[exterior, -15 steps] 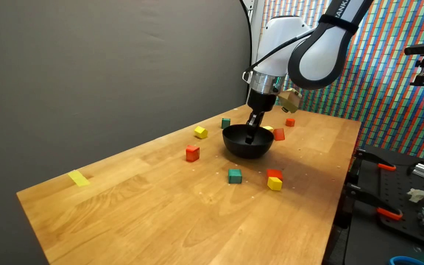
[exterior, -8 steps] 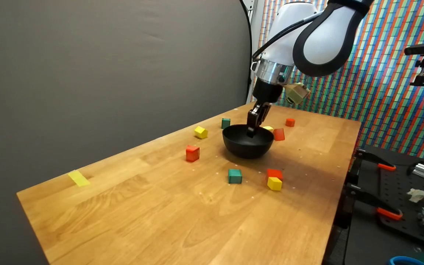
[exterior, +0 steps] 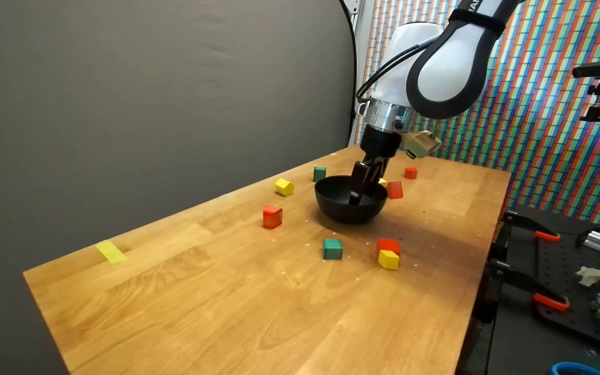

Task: Remove all the objects in the black bowl and put them on the table

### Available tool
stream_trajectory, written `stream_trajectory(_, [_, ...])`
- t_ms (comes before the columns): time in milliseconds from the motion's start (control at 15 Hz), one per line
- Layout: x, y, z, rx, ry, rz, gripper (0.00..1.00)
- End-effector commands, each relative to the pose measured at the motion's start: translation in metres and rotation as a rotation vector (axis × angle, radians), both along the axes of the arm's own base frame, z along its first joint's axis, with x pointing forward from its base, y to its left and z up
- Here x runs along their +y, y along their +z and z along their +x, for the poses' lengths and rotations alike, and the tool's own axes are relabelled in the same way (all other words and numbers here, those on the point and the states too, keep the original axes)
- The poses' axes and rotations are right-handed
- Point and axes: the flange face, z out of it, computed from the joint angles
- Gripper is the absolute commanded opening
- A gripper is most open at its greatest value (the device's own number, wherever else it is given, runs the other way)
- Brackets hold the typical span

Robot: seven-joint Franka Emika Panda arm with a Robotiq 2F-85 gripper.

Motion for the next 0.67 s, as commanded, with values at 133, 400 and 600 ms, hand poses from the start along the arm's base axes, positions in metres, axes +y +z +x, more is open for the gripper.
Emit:
stream_trajectory(133, [-0.004,-0.016,0.013,0.011,0.021,-0.003,1.00])
stream_trajectory(400, [0.005,-0.024,0.021,0.018,0.038,-0.004,1.00])
stream_trajectory(600, [0.006,-0.030,0.023,0.021,0.055,-0.035,1.00])
